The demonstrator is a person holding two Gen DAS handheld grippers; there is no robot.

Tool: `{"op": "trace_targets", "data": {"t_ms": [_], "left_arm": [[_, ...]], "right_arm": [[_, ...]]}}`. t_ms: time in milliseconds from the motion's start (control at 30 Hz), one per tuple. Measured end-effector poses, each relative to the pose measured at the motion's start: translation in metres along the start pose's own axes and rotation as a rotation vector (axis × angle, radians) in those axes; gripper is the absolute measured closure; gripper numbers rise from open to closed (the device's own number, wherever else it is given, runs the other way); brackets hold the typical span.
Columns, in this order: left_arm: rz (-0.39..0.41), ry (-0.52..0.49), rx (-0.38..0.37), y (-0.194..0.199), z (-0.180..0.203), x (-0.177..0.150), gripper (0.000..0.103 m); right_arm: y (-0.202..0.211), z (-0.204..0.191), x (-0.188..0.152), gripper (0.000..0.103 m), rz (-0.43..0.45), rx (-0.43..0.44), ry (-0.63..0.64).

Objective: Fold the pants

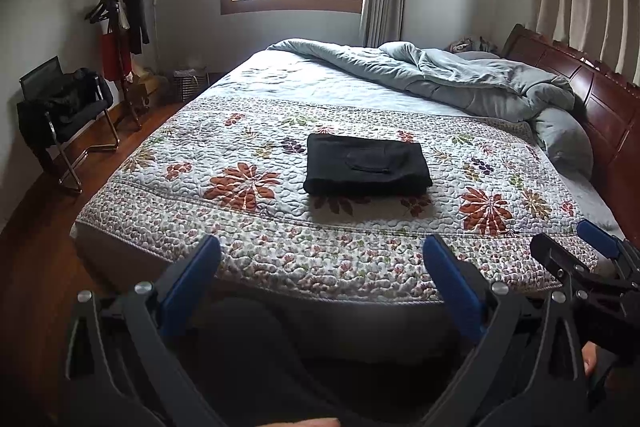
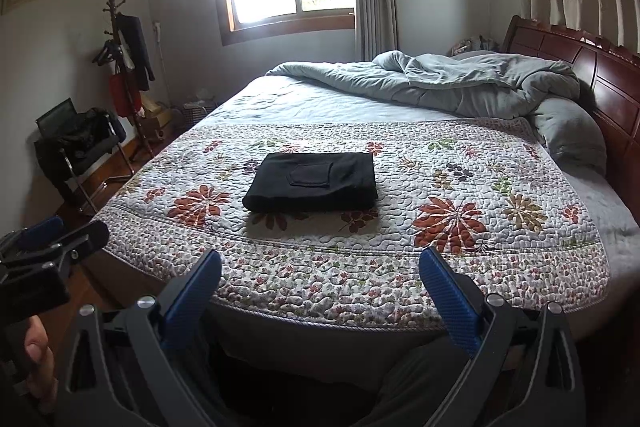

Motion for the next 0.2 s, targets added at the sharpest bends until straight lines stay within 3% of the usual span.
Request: {"op": "trace_targets", "data": {"t_ms": [200], "left_arm": [[-0.009, 0.004, -0.002, -0.0010, -0.0021, -0.0005, 0.003]], "right_arm": [[0.0012, -0.0011, -0.0002, 0.004, 0.001, 0.001, 0.000]]}}
Point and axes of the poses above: each gripper's, at about its wrist camera, not at the fingertips, and y roughly against the way its jaws point, z to its right, x to its top, the point moved 5 cm from there along -y, roughly the way its jaws point, and after that the axes turned 14 degrees about -x, right-handed, at the moved point
